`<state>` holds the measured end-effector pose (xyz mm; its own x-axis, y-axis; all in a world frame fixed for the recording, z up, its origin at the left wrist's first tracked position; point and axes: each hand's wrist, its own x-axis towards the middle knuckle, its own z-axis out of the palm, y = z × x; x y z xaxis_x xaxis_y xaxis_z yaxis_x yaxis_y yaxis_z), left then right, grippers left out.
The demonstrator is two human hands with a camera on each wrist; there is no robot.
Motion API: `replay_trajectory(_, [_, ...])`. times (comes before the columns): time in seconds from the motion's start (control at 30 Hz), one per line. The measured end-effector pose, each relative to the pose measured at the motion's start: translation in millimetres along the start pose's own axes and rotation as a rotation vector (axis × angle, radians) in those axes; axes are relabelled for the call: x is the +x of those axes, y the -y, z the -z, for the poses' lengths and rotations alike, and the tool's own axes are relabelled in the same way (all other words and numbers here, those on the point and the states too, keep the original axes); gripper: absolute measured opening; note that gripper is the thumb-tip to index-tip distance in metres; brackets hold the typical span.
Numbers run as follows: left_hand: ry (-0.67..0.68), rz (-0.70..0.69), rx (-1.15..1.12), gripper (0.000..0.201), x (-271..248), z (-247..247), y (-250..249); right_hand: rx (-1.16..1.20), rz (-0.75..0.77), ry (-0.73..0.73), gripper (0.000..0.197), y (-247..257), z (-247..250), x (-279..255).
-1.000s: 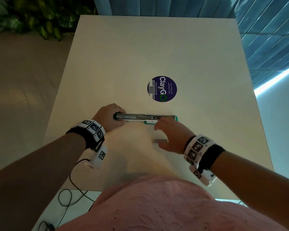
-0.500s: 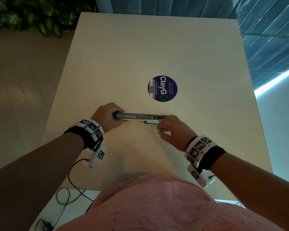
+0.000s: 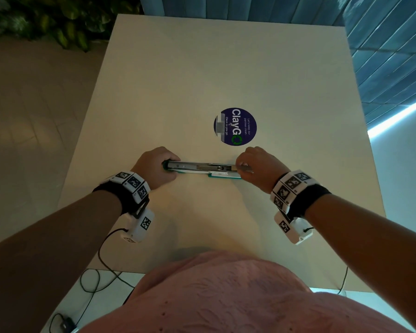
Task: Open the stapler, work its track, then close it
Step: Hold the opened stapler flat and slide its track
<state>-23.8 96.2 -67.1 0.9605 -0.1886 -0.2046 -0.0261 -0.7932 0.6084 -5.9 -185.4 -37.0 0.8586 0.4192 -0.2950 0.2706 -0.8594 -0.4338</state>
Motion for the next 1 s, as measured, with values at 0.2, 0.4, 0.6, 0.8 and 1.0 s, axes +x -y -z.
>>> replay_trajectory(0.2, [0.007, 0.000, 0.001, 0.029, 0.7, 0.6, -0.4, -0.043, 0.011, 0.059, 0.019, 1.0, 1.5, 2.8])
replay_trajectory(0.4, [0.007, 0.009, -0.003, 0.029, 0.3, 0.1, -0.3, -0.049, -0.020, 0.073, 0.024, 8.1, 5.1, 2.2])
replay_trajectory(0.6, [0.017, 0.006, 0.016, 0.028, 0.8, 1.0, -1.1, -0.058, -0.058, 0.094, 0.026, 10.3, 8.2, 2.2])
replay_trajectory(0.8, [0.022, -0.010, 0.018, 0.028, 0.7, 1.6, -0.4, -0.049, -0.056, 0.103, 0.024, 6.1, 10.2, 1.0])
replay_trajectory(1.0, [0.015, -0.016, 0.006, 0.027, 0.1, 1.4, -2.6, -0.035, -0.070, 0.103, 0.025, -6.7, 3.6, -4.3])
